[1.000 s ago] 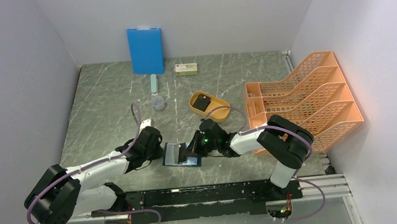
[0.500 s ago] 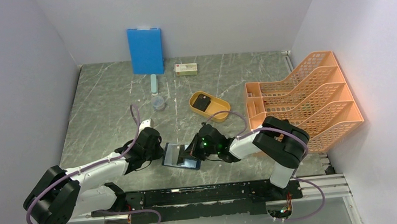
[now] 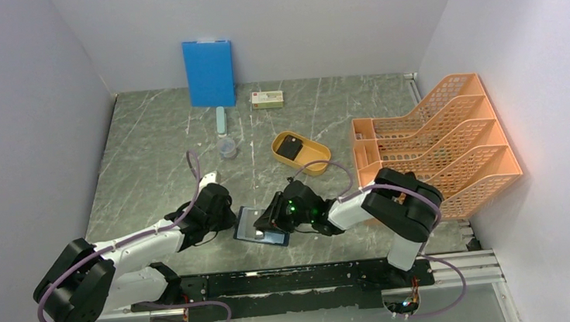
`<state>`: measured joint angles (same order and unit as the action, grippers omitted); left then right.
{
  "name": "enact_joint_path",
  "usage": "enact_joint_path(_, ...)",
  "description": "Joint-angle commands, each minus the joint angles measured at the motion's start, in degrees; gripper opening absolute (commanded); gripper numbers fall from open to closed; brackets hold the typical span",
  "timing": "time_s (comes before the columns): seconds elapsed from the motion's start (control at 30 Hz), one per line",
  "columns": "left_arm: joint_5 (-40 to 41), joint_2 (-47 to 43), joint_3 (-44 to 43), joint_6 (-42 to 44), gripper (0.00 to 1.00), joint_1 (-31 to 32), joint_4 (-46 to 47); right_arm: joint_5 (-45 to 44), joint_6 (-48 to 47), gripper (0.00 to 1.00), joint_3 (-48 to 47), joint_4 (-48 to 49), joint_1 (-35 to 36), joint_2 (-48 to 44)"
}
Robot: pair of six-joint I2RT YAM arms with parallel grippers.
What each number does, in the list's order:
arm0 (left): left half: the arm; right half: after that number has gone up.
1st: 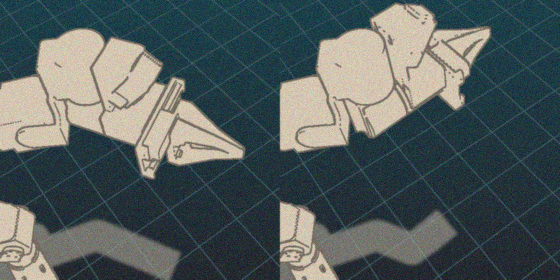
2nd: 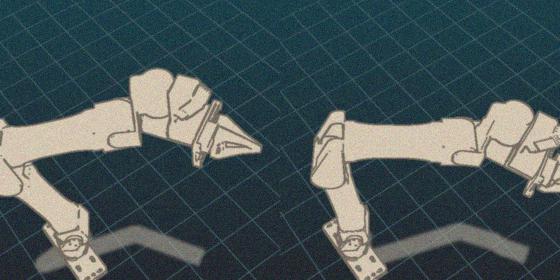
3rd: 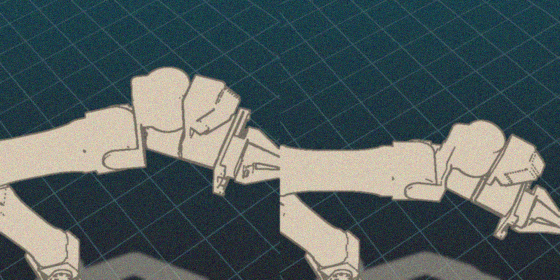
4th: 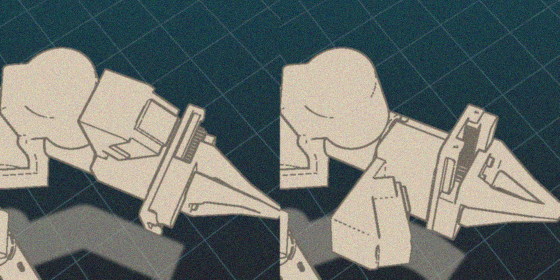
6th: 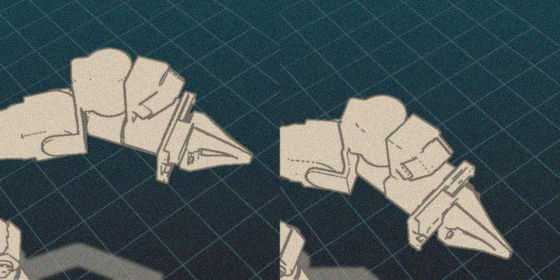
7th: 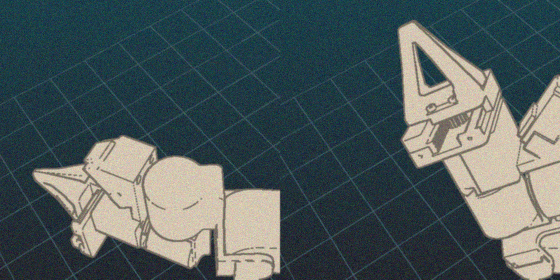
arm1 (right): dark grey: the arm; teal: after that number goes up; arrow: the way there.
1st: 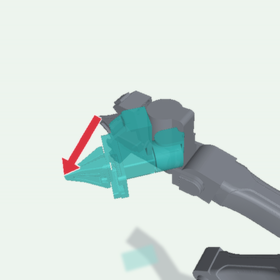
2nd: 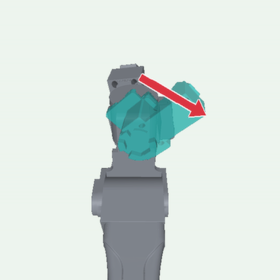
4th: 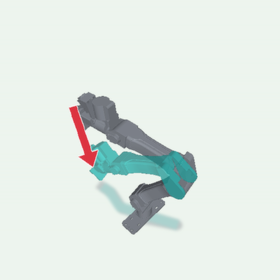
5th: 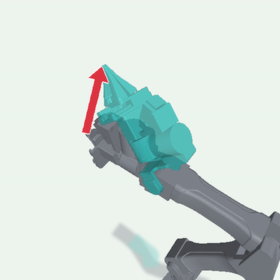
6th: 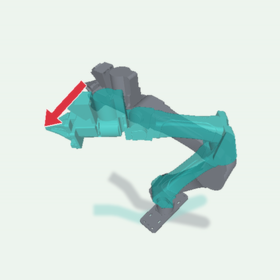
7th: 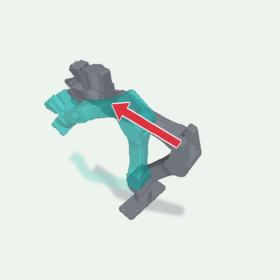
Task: Put the credit cards into the card holder
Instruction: Insert the credit card into the card holder.
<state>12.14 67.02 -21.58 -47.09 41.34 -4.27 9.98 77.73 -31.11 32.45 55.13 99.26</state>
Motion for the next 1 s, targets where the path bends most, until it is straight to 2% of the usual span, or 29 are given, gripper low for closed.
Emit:
enact_joint_path(0.0,-3.79,0.8,2.47,-0.12,0.05,0.23,-5.75,-1.5,-1.27,0.42,1.15,-2.52,0.83,-2.55)
enact_joint_path(0.07,-4.01,0.81,2.52,-0.19,0.05,0.22,-5.53,-1.31,-1.67,0.5,1.06,-3.01,0.81,-3.07)
enact_joint_path(0.13,-4.43,1.03,2.7,-0.23,0.05,0.22,-5.13,-1.15,-1.92,0.51,0.93,-3.32,0.8,-3.23)
enact_joint_path(0.63,-10.13,-1.29,6.67,-1.69,0.05,0.23,0.3,-0.09,-2.64,0.49,-6.26,-6.3,2.65,2.96)
enact_joint_path(0.77,-7.81,-2.61,5.89,-1.69,0.05,0.1,-2.36,-3.12,-6.68,0.52,-9.59,-15.27,3.05,1.55)
enact_joint_path(0.8,-5.94,-4.17,5.63,-1.81,0.05,0.14,-4.13,-6.14,-9.99,0.57,-11.79,-22.88,3.22,-0.12)
enact_joint_path(0.97,-3.77,-5.85,5.3,-2.09,0.05,0.14,-6.01,-9.19,-13.63,0.65,-13.88,-30.55,3.15,-3.18)
